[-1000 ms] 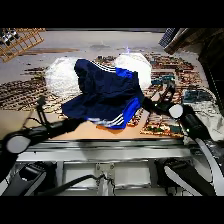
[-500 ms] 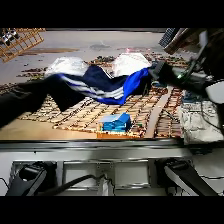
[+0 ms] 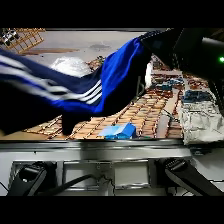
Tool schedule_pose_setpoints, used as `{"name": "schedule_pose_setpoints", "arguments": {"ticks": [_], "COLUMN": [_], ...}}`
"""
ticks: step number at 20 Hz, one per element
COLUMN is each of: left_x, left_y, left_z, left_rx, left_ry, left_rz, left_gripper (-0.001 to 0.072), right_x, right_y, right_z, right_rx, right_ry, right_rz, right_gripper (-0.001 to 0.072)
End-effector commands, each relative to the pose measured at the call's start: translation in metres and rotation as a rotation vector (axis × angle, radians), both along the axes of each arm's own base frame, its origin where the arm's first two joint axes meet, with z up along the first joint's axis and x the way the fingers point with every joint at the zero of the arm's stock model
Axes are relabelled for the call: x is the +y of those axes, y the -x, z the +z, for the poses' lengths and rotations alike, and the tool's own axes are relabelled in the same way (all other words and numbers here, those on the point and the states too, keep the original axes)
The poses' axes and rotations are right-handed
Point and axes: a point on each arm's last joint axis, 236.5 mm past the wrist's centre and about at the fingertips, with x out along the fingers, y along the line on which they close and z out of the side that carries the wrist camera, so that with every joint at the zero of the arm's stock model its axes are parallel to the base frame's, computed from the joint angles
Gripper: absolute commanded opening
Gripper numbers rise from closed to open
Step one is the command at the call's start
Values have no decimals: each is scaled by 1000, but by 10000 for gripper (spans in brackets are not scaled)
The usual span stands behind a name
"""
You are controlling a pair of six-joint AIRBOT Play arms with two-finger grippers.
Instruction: Fold the clothes and pants, and hang the long-sleeved shirts on hangers.
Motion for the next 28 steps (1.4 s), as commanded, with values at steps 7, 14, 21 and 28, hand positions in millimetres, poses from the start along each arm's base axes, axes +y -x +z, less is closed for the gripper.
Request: {"name": "schedule_pose_setpoints", "arguments": {"ticks": [7,14,21,28], "left_x": [25,-14,-43,-43], "left_y": [-6,-162,-301,-283], "left_z": [7,-94,-221,-256], "left_rx": [-35,309,493,640], "left_ry": [-83,-204,-299,-371], "left_rz": [128,106,115,75], "left_gripper": [-4,-3,-3,-3], "right_x": [34,-23,-72,-96], "right_y": [69,3,-189,-273], "right_z": [5,-68,-189,-296], "right_rx": [183,316,317,492], "right_ry": [-61,136,248,128], "right_rz": [116,-271,-547,-538], "right_gripper": [45,45,43,43]}}
